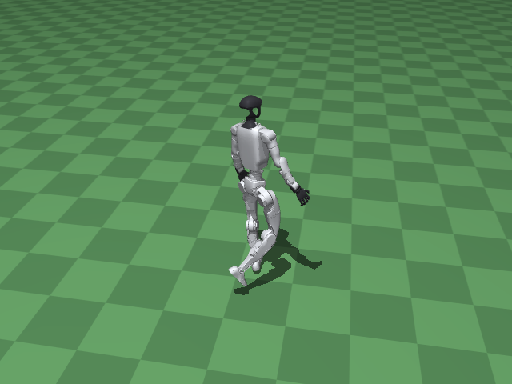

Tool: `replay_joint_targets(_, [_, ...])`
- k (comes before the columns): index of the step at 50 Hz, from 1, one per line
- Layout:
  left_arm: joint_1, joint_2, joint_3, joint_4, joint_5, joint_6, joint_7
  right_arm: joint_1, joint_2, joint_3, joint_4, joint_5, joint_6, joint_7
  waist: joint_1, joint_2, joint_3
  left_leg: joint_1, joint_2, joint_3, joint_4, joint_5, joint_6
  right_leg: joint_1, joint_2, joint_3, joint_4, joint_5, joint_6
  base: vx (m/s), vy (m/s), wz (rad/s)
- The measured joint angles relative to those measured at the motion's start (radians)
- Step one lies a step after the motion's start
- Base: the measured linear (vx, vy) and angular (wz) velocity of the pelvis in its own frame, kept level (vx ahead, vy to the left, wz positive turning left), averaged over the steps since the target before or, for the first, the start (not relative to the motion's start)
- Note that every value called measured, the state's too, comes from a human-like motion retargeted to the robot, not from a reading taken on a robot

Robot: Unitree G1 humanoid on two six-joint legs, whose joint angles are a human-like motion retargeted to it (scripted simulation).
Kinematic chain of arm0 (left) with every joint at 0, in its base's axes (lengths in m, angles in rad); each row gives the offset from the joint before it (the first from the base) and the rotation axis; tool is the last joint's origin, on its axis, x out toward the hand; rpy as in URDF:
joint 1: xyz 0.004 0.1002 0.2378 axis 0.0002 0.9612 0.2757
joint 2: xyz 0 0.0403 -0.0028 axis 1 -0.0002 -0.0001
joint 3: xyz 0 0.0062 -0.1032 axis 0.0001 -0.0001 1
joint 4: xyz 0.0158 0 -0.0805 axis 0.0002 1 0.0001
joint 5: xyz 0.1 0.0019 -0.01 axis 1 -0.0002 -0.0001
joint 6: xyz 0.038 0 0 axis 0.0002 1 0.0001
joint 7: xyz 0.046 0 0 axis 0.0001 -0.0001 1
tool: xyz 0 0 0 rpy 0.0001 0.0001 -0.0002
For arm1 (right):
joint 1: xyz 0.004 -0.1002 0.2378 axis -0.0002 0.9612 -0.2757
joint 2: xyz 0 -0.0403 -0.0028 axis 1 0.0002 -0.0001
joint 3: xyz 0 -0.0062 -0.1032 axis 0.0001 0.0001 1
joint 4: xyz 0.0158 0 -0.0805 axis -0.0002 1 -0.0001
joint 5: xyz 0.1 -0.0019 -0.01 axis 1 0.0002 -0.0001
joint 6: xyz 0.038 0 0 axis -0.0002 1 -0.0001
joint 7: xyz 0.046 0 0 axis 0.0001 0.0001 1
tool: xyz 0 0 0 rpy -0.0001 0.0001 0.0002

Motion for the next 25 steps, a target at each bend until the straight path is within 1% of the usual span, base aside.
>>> replay_joint_targets(2, [-0.007, 0.001, -0.009, -0.003, 0.004, 0.01, 0.01, -0.004, -0.008, -0.006, -0.014, 0.024, -0.005, -0.02, -0.014, 0.009, 0.001, 0.023, -0.008, -0.065, 0.014, -0.022, -0.01, -0.048, -0.056, -0.062, 0.024, -0.081, -0.066, 0.4, 0.2, 1.72])
replay_joint_targets(3, [-0.014, 0.0, -0.012, -0.005, 0.006, 0.015, 0.01, -0.007, -0.012, -0.014, -0.018, 0.028, -0.008, -0.026, -0.02, 0.015, 0.0, 0.038, -0.015, -0.101, 0.004, -0.023, -0.014, -0.067, -0.083, -0.095, 0.016, -0.137, -0.102, 0.39, 0.19, 1.86])
replay_joint_targets(5, [-0.027, 0.0, -0.022, -0.009, 0.022, 0.013, 0.014, -0.01, -0.02, -0.018, -0.022, 0.061, -0.021, -0.036, -0.046, 0.022, 0.008, 0.062, -0.025, -0.18, 0.03, -0.045, -0.03, -0.087, -0.121, -0.142, -0.029, -0.24, -0.14, 0.38, 0.16, 2.16])
replay_joint_targets(6, [-0.032, 0.0, -0.026, -0.012, 0.024, 0.012, 0.014, -0.009, -0.025, -0.02, -0.02, 0.068, -0.024, -0.035, -0.056, 0.024, 0.008, 0.075, -0.034, -0.256, 0.029, -0.05, -0.015, -0.097, -0.116, -0.134, -0.078, -0.271, -0.144, 0.36, 0.12, 2.26])
replay_joint_targets(7, [-0.038, -0.001, -0.027, -0.017, 0.021, 0.013, 0.013, -0.008, -0.029, -0.029, -0.016, 0.06, -0.025, -0.03, -0.064, 0.025, 0.005, 0.091, -0.045, -0.341, 0.013, -0.045, 0.012, -0.107, -0.105, -0.116, -0.137, -0.294, -0.145, 0.35, 0.1, 2.17])
replay_joint_targets(8, [-0.045, -0.003, -0.024, -0.024, 0.007, 0.018, 0.007, -0.009, -0.035, -0.05, -0.008, 0.026, -0.021, -0.018, -0.067, 0.025, -0.002, 0.111, -0.061, -0.444, -0.033, -0.022, 0.063, -0.12, -0.082, -0.076, -0.216, -0.302, -0.142, 0.34, 0.09, 2.21])
replay_joint_targets(9, [-0.048, -0.003, -0.027, -0.03, -0.001, 0.014, 0.004, -0.006, -0.037, -0.058, -0.002, 0.015, -0.023, -0.013, -0.076, 0.025, -0.005, 0.127, -0.07, -0.502, -0.049, -0.015, 0.075, -0.124, -0.061, -0.037, -0.291, -0.303, -0.134, 0.34, 0.07, 2.33])
replay_joint_targets(10, [-0.051, -0.003, -0.032, -0.035, -0.007, 0.006, 0.003, 0.0, -0.039, -0.06, 0.002, 0.017, -0.027, -0.012, -0.088, 0.024, -0.005, 0.142, -0.077, -0.538, -0.049, -0.016, 0.067, -0.123, -0.043, 0.0, -0.364, -0.3, -0.123, 0.35, 0.05, 2.58])
replay_joint_targets(11, [-0.056, -0.001, -0.034, -0.035, -0.011, -0.01, -0.001, 0.002, -0.038, -0.059, 0.008, 0.021, -0.038, -0.01, -0.107, 0.026, -0.001, 0.154, -0.077, -0.51, -0.04, -0.02, 0.009, -0.114, -0.029, 0.027, -0.437, -0.283, -0.115, 0.35, 0.03, 2.64])
replay_joint_targets(12, [-0.061, 0.002, -0.037, -0.033, -0.019, -0.025, -0.001, 0.004, -0.037, -0.057, 0.013, 0.023, -0.046, -0.012, -0.121, 0.023, 0.006, 0.171, -0.083, -0.504, -0.033, -0.026, -0.029, -0.11, -0.02, 0.057, -0.498, -0.261, -0.098, 0.36, 0.01, 2.5])
replay_joint_targets(13, [-0.066, 0.007, -0.041, -0.029, -0.035, -0.036, 0.01, 0.003, -0.035, -0.05, 0.019, 0.022, -0.047, -0.019, -0.128, 0.01, 0.021, 0.199, -0.097, -0.542, -0.031, -0.037, -0.026, -0.115, -0.025, 0.092, -0.533, -0.226, -0.065, 0.35, 0.0, 2.29])
replay_joint_targets(14, [-0.071, 0.009, -0.04, -0.023, -0.045, -0.038, 0.014, 0.003, -0.034, -0.054, 0.023, 0.021, -0.046, -0.019, -0.136, 0.005, 0.029, 0.216, -0.102, -0.581, -0.029, -0.04, -0.026, -0.103, -0.026, 0.114, -0.605, -0.197, -0.066, 0.33, 0.0, 2.16])
replay_joint_targets(15, [-0.075, 0.009, -0.037, -0.017, -0.052, -0.035, 0.015, 0.002, -0.034, -0.062, 0.026, 0.021, -0.043, -0.017, -0.145, 0.005, 0.034, 0.23, -0.104, -0.621, -0.028, -0.038, -0.029, -0.084, -0.025, 0.13, -0.695, -0.171, -0.085, 0.32, -0.01, 2.03])
replay_joint_targets(16, [-0.079, 0.012, -0.038, -0.004, -0.058, -0.04, 0.024, 0.001, -0.033, -0.062, 0.027, 0.021, -0.043, -0.022, -0.148, -0.003, 0.046, 0.255, -0.112, -0.653, -0.028, -0.046, -0.027, -0.086, -0.035, 0.134, -0.73, -0.145, -0.065, 0.33, -0.02, 1.93])
replay_joint_targets(18, [-0.077, 0.018, -0.037, 0.03, -0.025, -0.062, 0.051, 0.003, -0.025, -0.047, 0.023, 0.065, -0.062, -0.038, -0.174, -0.027, 0.068, 0.276, -0.129, -0.709, 0.036, -0.089, -0.043, -0.098, -0.073, 0.107, -0.77, -0.115, -0.012, 0.35, -0.03, 1.84])
replay_joint_targets(19, [-0.077, 0.019, -0.025, 0.048, -0.037, -0.064, 0.052, -0.001, -0.025, -0.053, 0.023, 0.047, -0.059, -0.038, -0.174, -0.029, 0.074, 0.301, -0.129, -0.737, 0.022, -0.087, -0.041, -0.097, -0.077, 0.094, -0.821, -0.089, -0.007, 0.34, -0.05, 1.35])
replay_joint_targets(20, [-0.079, 0.018, -0.006, 0.065, -0.07, -0.06, 0.046, -0.008, -0.027, -0.069, 0.024, 0.003, -0.048, -0.033, -0.165, -0.023, 0.078, 0.337, -0.126, -0.764, -0.023, -0.071, -0.032, -0.091, -0.07, 0.085, -0.891, -0.055, -0.015, 0.34, -0.07, 1.03])
replay_joint_targets(22, [-0.083, 0.021, 0.014, 0.105, -0.076, -0.054, 0.047, -0.019, -0.027, -0.091, 0.017, -0.03, -0.037, -0.026, -0.167, -0.022, 0.101, 0.384, -0.117, -0.808, -0.036, -0.074, -0.039, -0.071, -0.075, 0.027, -1.003, -0.015, -0.006, 0.34, -0.07, 1.09])
replay_joint_targets(25, [-0.063, 0.025, 0.029, 0.147, -0.066, -0.061, 0.04, -0.025, -0.024, -0.094, 0.004, -0.053, -0.04, -0.016, -0.157, -0.02, 0.116, 0.431, -0.104, -0.85, -0.033, -0.094, -0.043, -0.098, -0.074, -0.042, -1.068, -0.025, 0.027, 0.33, -0.08, 0.88])
